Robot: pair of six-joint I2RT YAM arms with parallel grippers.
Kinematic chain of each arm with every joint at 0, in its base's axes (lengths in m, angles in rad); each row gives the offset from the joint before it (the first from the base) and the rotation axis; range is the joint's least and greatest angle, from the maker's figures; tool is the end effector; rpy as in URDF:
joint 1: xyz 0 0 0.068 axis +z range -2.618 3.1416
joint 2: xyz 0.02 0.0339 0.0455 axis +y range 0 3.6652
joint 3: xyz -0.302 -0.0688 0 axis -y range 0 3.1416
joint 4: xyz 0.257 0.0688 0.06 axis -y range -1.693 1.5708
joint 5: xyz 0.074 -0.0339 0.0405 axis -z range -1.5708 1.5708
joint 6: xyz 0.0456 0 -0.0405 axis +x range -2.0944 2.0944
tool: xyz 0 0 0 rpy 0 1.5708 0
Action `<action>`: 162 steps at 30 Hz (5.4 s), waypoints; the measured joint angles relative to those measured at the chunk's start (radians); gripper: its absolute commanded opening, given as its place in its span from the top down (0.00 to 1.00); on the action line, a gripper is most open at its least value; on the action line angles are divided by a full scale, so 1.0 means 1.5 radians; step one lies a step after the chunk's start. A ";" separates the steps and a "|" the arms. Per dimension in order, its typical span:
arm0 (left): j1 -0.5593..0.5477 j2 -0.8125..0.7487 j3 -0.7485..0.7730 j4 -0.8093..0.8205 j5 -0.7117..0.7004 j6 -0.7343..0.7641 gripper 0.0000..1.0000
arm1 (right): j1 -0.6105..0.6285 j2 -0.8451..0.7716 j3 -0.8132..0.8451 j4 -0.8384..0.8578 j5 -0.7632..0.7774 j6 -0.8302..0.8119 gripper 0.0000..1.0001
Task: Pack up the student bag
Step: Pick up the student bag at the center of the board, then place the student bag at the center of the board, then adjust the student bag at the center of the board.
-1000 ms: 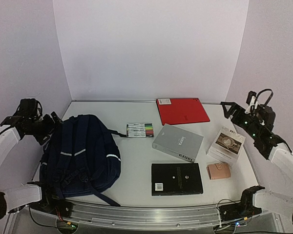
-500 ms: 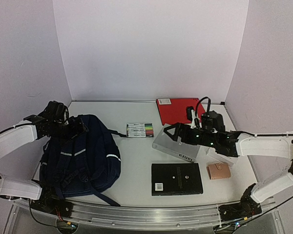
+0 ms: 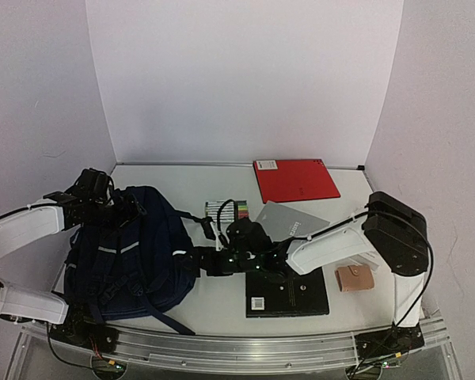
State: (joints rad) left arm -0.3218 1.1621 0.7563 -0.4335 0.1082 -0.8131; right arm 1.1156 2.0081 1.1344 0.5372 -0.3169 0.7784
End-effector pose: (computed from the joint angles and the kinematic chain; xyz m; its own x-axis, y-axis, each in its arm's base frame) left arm 0.2257 -0.0804 0.2555 -0.7633 -0.5068 -0.4007 -0.2497 0.8035 -0.5405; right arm 0.1937 0.4281 0.1898 -0.7934 -0.1034 -0.5999 -0.5978 0.3176 0.7360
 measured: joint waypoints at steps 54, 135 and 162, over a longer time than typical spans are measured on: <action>0.000 -0.125 0.107 -0.115 0.031 0.072 0.00 | 0.006 -0.247 0.290 -0.491 0.513 -0.526 1.00; 0.143 -0.143 0.046 -0.173 0.037 0.051 0.00 | -0.018 -0.164 -0.030 -0.382 0.104 -0.105 0.03; 0.143 -0.109 0.030 -0.112 0.095 0.048 0.00 | -0.133 -0.293 0.102 -0.575 0.162 -0.270 0.87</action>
State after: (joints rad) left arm -0.1075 0.9986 0.8019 -0.6011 0.2500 -0.7414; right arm 0.9160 1.5690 1.2871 -0.3258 -0.0733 0.3732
